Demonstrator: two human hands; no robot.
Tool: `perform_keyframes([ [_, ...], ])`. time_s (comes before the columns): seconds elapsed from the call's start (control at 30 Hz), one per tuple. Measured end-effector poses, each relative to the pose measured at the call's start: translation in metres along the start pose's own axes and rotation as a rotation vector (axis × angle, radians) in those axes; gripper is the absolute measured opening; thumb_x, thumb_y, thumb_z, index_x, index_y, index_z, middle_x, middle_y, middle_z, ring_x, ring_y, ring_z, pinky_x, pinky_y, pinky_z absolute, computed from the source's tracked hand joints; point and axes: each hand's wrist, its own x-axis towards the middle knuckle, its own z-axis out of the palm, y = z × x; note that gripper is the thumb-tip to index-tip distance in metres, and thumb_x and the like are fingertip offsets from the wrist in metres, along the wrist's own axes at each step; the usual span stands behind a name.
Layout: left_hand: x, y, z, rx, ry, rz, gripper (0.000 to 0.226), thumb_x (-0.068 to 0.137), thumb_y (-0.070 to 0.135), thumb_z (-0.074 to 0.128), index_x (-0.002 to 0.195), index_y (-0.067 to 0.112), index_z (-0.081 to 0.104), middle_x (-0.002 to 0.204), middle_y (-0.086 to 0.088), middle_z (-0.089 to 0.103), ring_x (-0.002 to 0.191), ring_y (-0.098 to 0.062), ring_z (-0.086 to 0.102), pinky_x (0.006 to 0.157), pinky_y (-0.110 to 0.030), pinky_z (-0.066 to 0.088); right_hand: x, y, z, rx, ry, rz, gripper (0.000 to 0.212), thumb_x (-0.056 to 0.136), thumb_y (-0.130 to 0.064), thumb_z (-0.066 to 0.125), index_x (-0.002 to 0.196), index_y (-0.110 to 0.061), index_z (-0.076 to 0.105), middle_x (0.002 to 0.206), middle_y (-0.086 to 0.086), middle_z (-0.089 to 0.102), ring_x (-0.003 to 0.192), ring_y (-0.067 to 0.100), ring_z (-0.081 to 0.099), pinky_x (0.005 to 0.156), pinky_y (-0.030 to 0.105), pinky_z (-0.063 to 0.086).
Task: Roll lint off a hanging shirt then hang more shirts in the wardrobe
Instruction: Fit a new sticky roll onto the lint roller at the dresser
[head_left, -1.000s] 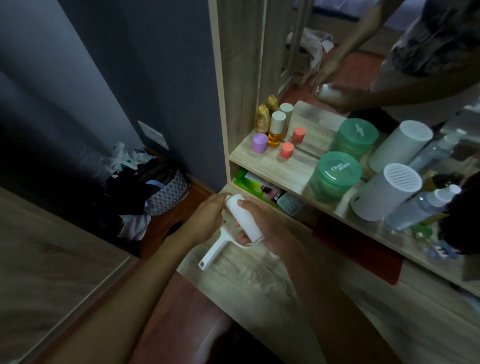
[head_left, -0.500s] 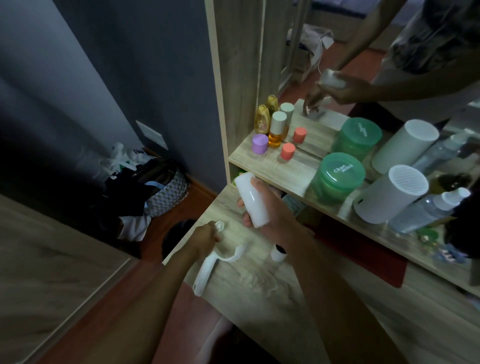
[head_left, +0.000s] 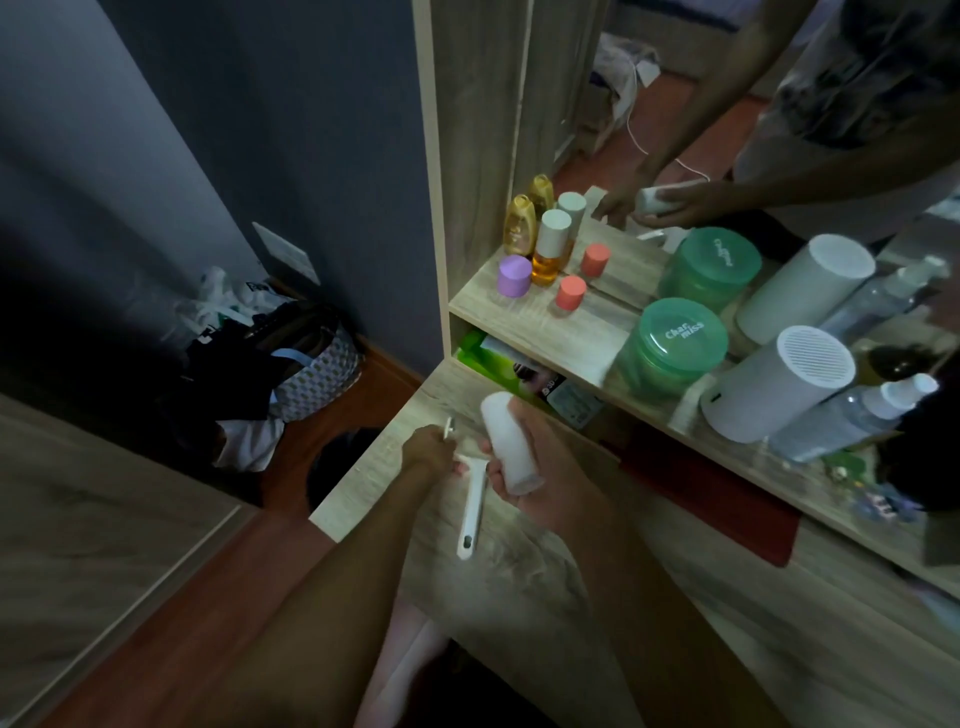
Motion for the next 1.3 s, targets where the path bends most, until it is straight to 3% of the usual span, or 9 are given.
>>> perform_keyframes([
  [0.07, -0.007, 0.004, 0.001, 0.006, -0.050, 0.038, 0.031, 0.096, 0.025, 0.051, 0.101, -0.001, 0.067, 0.090, -0.018, 0.070, 0.058, -0.011, 0.070, 0.059, -0.022, 0.057, -0.004, -0.003, 0.000, 0.055, -0.028, 0.027, 0.024, 0.093, -0.034, 0.057, 0.109, -0.016, 0.059, 0.090, 0.010, 0.057, 0.061, 0.014, 0.061, 0.049, 0.022, 0.051],
  [0.23, -0.020, 0.013, -0.010, 0.004, 0.083, 0.213, 0.034, 0.098, 0.031, 0.044, 0.105, 0.011, 0.070, 0.105, -0.013, 0.070, 0.099, -0.031, 0.063, 0.085, -0.036, 0.049, 0.001, 0.003, 0.005, -0.210, -0.056, 0.189, 0.035, 0.099, -0.041, 0.040, 0.090, -0.011, 0.055, 0.061, 0.003, 0.060, 0.044, 0.011, 0.052, 0.044, 0.017, 0.040],
  [0.33, -0.029, 0.019, -0.021, -0.367, -0.078, 0.122, 0.043, 0.098, 0.043, 0.041, 0.105, 0.014, 0.071, 0.103, -0.006, 0.071, 0.092, -0.021, 0.065, 0.076, -0.031, 0.050, 0.010, 0.012, 0.009, -0.440, -0.008, 0.188, 0.032, 0.098, -0.043, 0.042, 0.089, -0.016, 0.055, 0.064, -0.002, 0.060, 0.047, 0.008, 0.050, 0.038, 0.014, 0.038],
  [0.47, -0.029, 0.000, -0.031, -0.359, -0.296, 0.028, 0.039, 0.090, 0.048, 0.053, 0.101, 0.018, 0.074, 0.094, -0.009, 0.071, 0.074, -0.017, 0.063, 0.068, -0.029, 0.049, 0.011, 0.020, 0.022, -0.478, -0.043, 0.214, 0.028, 0.094, -0.046, 0.045, 0.090, -0.021, 0.056, 0.065, -0.003, 0.059, 0.039, 0.006, 0.052, 0.035, 0.012, 0.039],
  [0.6, -0.031, -0.017, -0.032, -0.498, -0.300, -0.093, 0.045, 0.087, 0.042, 0.056, 0.110, 0.005, 0.068, 0.096, -0.016, 0.069, 0.083, -0.027, 0.062, 0.086, -0.046, 0.050, 0.008, 0.020, 0.024, -0.453, -0.164, 0.314, 0.032, 0.093, -0.038, 0.046, 0.086, -0.009, 0.058, 0.068, 0.003, 0.054, 0.041, 0.009, 0.051, 0.037, 0.013, 0.037],
  [0.8, -0.026, -0.033, -0.039, -0.707, -0.138, -0.276, 0.032, 0.093, 0.009, 0.042, 0.111, -0.005, 0.063, 0.107, -0.025, 0.066, 0.092, -0.032, 0.065, 0.089, -0.044, 0.056, 0.003, 0.020, 0.014, -0.402, -0.139, 0.295, 0.033, 0.090, -0.035, 0.053, 0.095, -0.003, 0.061, 0.075, 0.009, 0.060, 0.044, 0.012, 0.053, 0.040, 0.016, 0.041],
  [0.97, -0.031, -0.037, -0.035, -0.521, 0.006, -0.151, 0.012, 0.092, 0.008, 0.056, 0.091, 0.006, 0.068, 0.086, -0.011, 0.065, 0.074, -0.022, 0.060, 0.070, -0.032, 0.049, 0.003, 0.022, 0.002, -0.377, -0.052, 0.283, 0.030, 0.089, -0.035, 0.055, 0.099, -0.007, 0.059, 0.080, 0.010, 0.062, 0.052, 0.014, 0.051, 0.042, 0.019, 0.042],
  [1.1, -0.018, -0.045, -0.028, -0.308, 0.138, -0.020, 0.017, 0.083, 0.008, 0.069, 0.072, 0.015, 0.058, 0.088, -0.007, 0.063, 0.089, -0.025, 0.061, 0.087, -0.031, 0.049, 0.005, 0.024, -0.010, -0.336, -0.046, 0.279, 0.037, 0.088, -0.037, 0.060, 0.109, -0.008, 0.058, 0.082, 0.011, 0.063, 0.054, 0.014, 0.052, 0.041, 0.020, 0.044],
  [1.3, -0.005, -0.056, -0.021, -0.028, 0.187, 0.052, 0.020, 0.078, 0.016, 0.076, 0.092, 0.004, 0.068, 0.096, -0.008, 0.069, 0.093, -0.024, 0.063, 0.084, -0.029, 0.047, 0.010, 0.026, -0.024, -0.348, -0.078, 0.286, 0.047, 0.084, -0.038, 0.062, 0.121, -0.011, 0.054, 0.088, 0.011, 0.062, 0.050, 0.015, 0.055, 0.041, 0.020, 0.044],
])
